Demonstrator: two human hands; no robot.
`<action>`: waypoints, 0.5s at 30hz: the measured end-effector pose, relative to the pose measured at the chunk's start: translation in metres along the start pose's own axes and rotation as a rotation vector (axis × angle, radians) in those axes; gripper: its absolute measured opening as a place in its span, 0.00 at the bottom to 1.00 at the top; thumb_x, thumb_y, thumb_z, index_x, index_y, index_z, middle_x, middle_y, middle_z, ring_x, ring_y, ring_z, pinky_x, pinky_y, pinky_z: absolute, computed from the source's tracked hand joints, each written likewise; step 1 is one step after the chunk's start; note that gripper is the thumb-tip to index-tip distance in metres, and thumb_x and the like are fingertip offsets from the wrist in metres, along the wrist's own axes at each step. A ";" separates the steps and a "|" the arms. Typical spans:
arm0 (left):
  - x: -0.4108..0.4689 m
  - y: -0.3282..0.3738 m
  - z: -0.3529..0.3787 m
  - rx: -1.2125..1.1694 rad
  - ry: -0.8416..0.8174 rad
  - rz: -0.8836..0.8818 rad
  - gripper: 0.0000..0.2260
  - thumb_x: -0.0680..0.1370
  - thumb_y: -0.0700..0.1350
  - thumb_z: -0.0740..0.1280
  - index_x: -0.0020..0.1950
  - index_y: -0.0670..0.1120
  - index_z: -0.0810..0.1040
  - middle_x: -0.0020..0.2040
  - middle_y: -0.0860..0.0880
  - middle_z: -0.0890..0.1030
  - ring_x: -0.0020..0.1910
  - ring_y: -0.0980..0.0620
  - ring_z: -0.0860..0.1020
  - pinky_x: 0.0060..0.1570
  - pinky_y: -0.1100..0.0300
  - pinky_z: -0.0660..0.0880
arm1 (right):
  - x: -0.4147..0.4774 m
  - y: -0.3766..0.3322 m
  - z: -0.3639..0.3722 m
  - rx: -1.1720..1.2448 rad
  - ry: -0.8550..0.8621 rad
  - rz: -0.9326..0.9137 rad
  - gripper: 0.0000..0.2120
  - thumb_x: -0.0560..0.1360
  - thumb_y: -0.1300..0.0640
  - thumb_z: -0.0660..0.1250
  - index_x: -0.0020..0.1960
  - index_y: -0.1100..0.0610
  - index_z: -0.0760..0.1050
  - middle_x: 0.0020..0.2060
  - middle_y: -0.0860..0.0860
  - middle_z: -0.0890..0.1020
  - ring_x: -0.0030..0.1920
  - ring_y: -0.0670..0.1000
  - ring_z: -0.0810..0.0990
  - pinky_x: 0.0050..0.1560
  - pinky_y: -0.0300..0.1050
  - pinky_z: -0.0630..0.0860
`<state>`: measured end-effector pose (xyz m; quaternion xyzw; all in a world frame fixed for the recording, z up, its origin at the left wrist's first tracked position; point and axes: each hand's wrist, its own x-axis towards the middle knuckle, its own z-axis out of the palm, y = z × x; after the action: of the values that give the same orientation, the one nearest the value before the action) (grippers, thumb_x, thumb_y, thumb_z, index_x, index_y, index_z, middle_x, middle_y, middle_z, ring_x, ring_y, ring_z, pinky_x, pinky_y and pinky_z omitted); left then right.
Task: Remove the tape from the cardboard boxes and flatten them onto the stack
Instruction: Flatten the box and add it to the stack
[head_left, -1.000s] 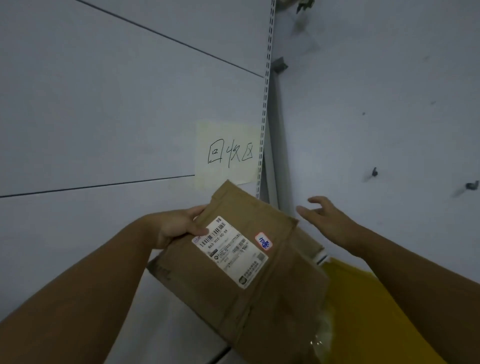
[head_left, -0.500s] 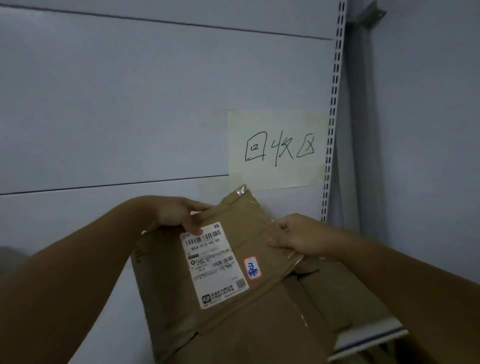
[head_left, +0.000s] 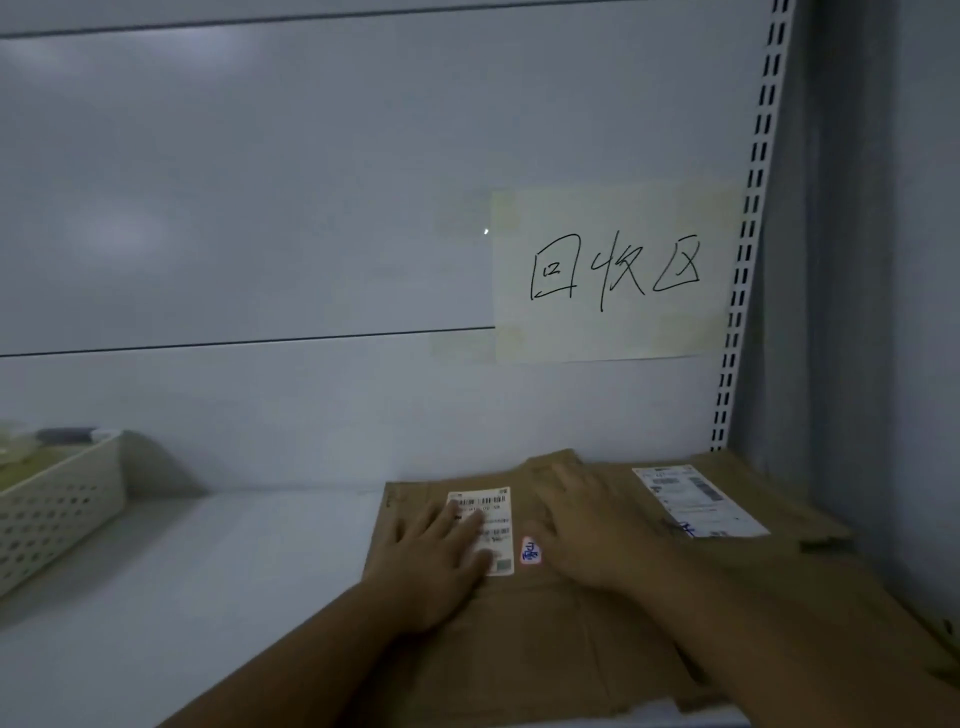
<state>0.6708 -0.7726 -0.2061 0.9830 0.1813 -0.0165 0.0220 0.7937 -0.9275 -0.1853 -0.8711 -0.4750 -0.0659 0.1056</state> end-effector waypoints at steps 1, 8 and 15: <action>0.000 0.000 -0.001 -0.009 0.004 0.005 0.26 0.80 0.61 0.44 0.77 0.56 0.46 0.79 0.50 0.46 0.77 0.51 0.43 0.74 0.44 0.42 | 0.005 -0.009 0.002 -0.007 -0.072 0.012 0.28 0.78 0.41 0.53 0.74 0.51 0.57 0.75 0.52 0.56 0.75 0.56 0.53 0.73 0.58 0.54; -0.001 -0.002 0.000 -0.144 0.088 -0.012 0.26 0.79 0.61 0.49 0.76 0.54 0.55 0.78 0.52 0.52 0.77 0.54 0.47 0.74 0.47 0.42 | 0.020 -0.026 0.027 -0.007 -0.216 0.094 0.27 0.79 0.39 0.44 0.77 0.45 0.49 0.78 0.51 0.48 0.77 0.53 0.44 0.75 0.56 0.44; 0.014 -0.008 -0.004 -0.220 0.085 0.053 0.25 0.78 0.60 0.53 0.75 0.55 0.60 0.78 0.52 0.57 0.77 0.54 0.51 0.75 0.47 0.43 | 0.015 -0.026 0.032 -0.001 -0.110 0.167 0.26 0.79 0.39 0.45 0.76 0.44 0.50 0.77 0.48 0.49 0.77 0.50 0.46 0.75 0.51 0.44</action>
<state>0.6808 -0.7600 -0.2031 0.9789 0.1569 0.0456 0.1228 0.7804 -0.8940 -0.2098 -0.9102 -0.4056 -0.0092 0.0838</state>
